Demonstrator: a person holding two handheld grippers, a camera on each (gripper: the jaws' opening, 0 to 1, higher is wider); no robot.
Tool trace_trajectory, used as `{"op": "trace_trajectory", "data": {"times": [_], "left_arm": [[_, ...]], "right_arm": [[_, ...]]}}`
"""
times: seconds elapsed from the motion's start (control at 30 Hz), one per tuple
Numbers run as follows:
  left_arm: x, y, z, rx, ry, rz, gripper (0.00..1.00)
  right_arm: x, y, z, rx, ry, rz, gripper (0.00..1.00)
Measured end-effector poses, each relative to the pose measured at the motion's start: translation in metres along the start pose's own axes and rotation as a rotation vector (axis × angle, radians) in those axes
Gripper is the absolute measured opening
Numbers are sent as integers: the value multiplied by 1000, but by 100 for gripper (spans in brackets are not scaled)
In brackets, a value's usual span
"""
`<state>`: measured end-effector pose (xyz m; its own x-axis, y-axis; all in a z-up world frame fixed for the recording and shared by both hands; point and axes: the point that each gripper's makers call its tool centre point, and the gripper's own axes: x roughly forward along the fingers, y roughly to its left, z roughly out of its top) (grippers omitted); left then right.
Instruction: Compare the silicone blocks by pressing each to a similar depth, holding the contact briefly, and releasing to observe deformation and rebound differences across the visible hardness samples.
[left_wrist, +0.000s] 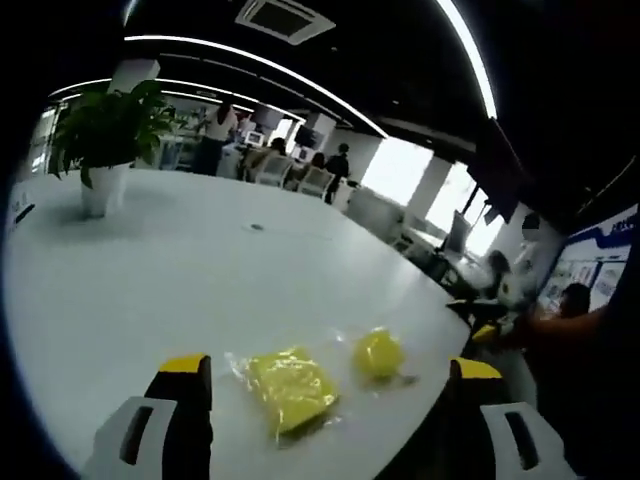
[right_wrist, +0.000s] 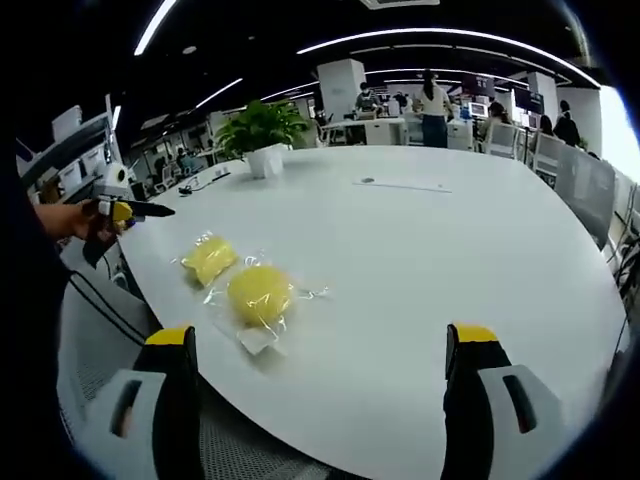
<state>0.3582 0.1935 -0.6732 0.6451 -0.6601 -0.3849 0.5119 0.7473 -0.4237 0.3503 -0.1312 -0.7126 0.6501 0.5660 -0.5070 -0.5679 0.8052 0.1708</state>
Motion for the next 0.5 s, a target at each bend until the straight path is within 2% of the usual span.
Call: {"op": "trace_trajectory", "data": {"times": [0.1, 0.2, 0.37, 0.5], "left_arm": [[12, -6, 2, -24, 5, -16, 98], [28, -10, 0, -129, 9, -37, 98], [51, -14, 6, -145, 7, -26, 97], [72, -24, 10, -133, 27, -49, 97]], "right_arm": [[0, -1, -1, 5, -2, -1, 97], [-1, -2, -3, 14, 0, -5, 97], [-3, 0, -2, 24, -9, -2, 97], [-5, 0, -6, 31, -6, -1, 97]]}}
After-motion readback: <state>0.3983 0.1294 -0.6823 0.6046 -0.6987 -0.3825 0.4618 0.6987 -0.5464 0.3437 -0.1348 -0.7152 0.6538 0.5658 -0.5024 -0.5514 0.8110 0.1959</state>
